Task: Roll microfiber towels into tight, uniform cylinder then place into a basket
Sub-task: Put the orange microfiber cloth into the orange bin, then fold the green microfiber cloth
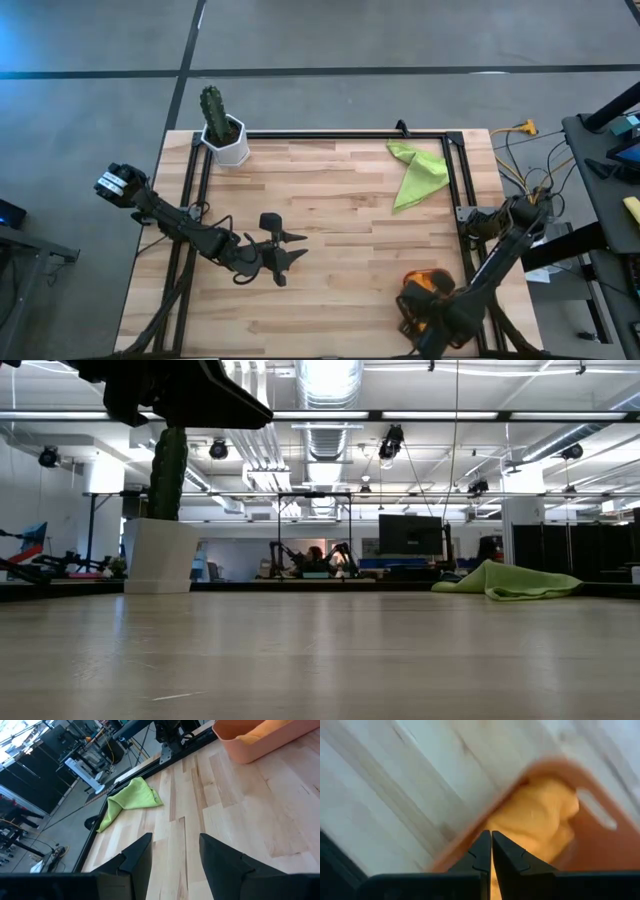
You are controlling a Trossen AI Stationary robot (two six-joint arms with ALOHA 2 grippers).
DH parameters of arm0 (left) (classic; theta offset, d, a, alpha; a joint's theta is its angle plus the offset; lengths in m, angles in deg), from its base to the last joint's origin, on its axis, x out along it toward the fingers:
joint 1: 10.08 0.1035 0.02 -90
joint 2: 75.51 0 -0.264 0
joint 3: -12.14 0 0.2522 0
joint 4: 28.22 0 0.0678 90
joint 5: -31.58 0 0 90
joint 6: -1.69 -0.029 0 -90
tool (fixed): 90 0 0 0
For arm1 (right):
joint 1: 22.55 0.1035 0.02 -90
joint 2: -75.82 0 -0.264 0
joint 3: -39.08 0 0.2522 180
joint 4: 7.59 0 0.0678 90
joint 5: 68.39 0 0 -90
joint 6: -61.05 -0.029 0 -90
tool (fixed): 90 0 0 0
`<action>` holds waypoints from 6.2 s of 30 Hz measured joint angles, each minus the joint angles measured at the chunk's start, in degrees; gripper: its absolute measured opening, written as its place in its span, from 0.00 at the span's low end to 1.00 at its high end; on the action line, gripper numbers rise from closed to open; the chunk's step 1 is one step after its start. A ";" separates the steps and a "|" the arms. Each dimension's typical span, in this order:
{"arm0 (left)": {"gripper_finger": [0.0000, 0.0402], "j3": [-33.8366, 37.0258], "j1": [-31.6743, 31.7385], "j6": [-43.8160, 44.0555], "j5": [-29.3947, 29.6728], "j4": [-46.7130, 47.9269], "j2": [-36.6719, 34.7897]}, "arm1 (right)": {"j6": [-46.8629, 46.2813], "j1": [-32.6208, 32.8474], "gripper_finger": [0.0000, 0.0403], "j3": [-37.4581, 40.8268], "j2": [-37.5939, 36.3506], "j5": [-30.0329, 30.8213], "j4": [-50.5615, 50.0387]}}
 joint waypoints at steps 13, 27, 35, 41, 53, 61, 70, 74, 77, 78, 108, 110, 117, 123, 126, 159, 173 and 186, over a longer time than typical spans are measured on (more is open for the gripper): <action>0.37 0.13 0.00 0.08 0.02 0.00 0.00 | 1.86 -0.01 0.02 5.95 1.03 -5.26 10.57; 0.37 0.22 0.00 0.13 0.00 -0.02 0.00 | -7.38 0.25 0.02 12.46 0.99 -19.31 3.27; 0.37 0.24 0.00 0.13 0.00 -0.04 0.00 | -7.40 0.25 0.02 7.78 -0.04 -19.04 -0.85; 0.37 0.24 0.00 0.13 0.00 -0.04 0.00 | -5.71 0.25 0.02 3.42 -0.14 -5.89 -4.75; 0.37 0.24 0.00 0.13 0.00 -0.04 0.00 | -2.24 -2.76 0.02 10.65 -0.14 -4.75 -4.48; 0.37 0.24 0.00 0.13 -0.01 -0.04 0.00 | 2.08 -2.76 0.02 17.59 -0.14 -6.60 6.28; 0.37 0.24 0.00 0.13 0.00 -0.04 0.00 | 4.87 -2.33 0.02 22.42 -0.51 -14.22 1.15; 0.37 0.24 0.00 0.33 0.00 -0.03 0.00 | 4.77 -2.00 0.02 20.59 -0.49 -15.05 -3.35; 0.37 0.24 0.02 1.35 0.00 -0.02 0.00 | 4.64 -1.93 0.02 18.25 -0.49 -14.68 -6.50; 0.37 0.24 0.02 1.38 0.00 0.00 0.00 | 4.64 -1.93 0.02 17.20 -0.48 -13.73 -6.49; 0.37 -4.17 14.68 1.56 -10.92 -0.02 -0.09 | 35.35 -27.81 0.02 7.42 -1.39 27.46 -12.49; 0.37 -4.83 18.39 3.59 -16.08 0.07 -0.09 | 36.11 -30.01 0.02 9.35 -2.42 27.97 -11.83; 0.37 -3.59 24.51 12.64 -26.48 -2.40 0.88 | 44.45 -32.19 0.02 20.76 -10.89 30.90 1.94; 0.37 -3.56 24.52 13.67 -25.64 -14.11 5.39 | 64.33 -35.28 0.02 32.06 -22.52 18.04 30.00; 0.37 -3.72 24.38 16.07 -25.66 -12.45 7.24 | 74.12 -37.82 0.02 37.84 -26.99 12.62 40.39; 0.37 -4.55 19.93 23.71 -26.93 -12.44 10.19 | 92.79 -52.27 0.02 44.73 -34.94 16.85 51.79; 0.37 -10.76 25.13 11.47 -27.02 -12.63 9.97 | 105.93 -58.44 0.24 43.46 -35.22 20.43 62.65; 0.37 -9.52 28.33 11.36 -28.02 -15.12 11.91 | 88.31 -63.17 0.34 43.63 -35.18 14.13 41.22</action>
